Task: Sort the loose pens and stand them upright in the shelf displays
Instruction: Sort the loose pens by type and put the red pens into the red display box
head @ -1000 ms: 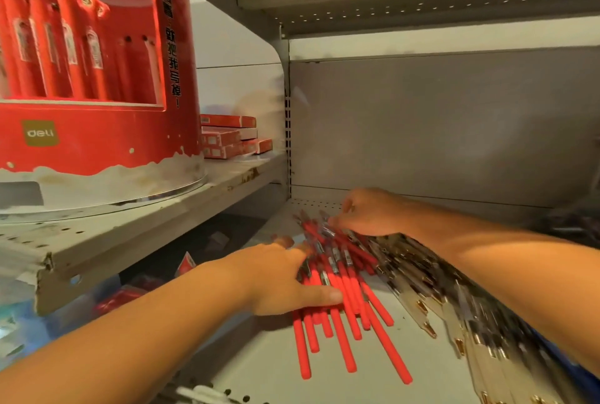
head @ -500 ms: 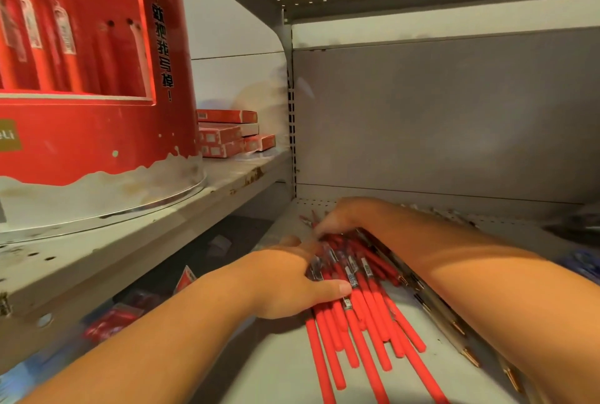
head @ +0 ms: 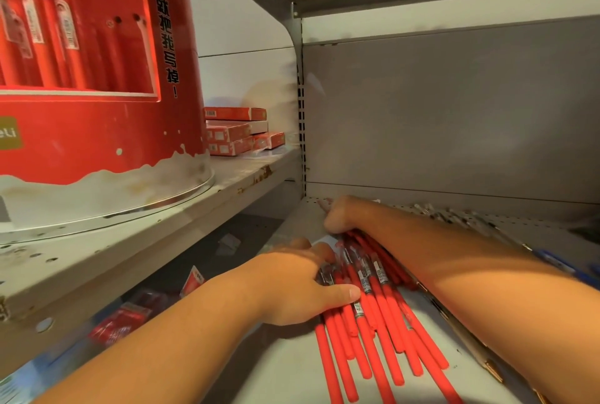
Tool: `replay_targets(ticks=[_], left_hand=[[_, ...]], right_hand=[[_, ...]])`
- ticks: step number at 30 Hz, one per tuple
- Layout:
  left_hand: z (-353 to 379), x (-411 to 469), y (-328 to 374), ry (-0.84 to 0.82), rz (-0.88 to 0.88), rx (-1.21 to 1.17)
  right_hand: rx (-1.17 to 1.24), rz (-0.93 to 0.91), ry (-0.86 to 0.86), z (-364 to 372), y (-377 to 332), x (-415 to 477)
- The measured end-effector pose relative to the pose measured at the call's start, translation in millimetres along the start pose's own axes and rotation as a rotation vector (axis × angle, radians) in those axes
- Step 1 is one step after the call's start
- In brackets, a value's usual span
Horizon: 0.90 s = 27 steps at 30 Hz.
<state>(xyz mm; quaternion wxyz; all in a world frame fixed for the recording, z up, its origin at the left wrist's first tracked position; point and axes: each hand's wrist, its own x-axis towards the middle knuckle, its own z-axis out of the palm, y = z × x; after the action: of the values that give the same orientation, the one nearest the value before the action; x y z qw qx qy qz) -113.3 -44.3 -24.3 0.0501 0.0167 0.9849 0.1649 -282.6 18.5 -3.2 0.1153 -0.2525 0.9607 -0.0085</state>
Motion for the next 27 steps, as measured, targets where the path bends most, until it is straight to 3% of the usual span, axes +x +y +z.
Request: replay_targets(ticks=[11,27], left_hand=[[-0.7,-1.9,2.5,-0.005,-0.01,0.044],[-0.5,-5.3,9.2,0.016,-0.004,0.095]], right_hand=[[0.449,0.014,0.266,-24.3,40.6,5.1],[1.226,-0.009,0.485,-59.1,92.4,-25.3]])
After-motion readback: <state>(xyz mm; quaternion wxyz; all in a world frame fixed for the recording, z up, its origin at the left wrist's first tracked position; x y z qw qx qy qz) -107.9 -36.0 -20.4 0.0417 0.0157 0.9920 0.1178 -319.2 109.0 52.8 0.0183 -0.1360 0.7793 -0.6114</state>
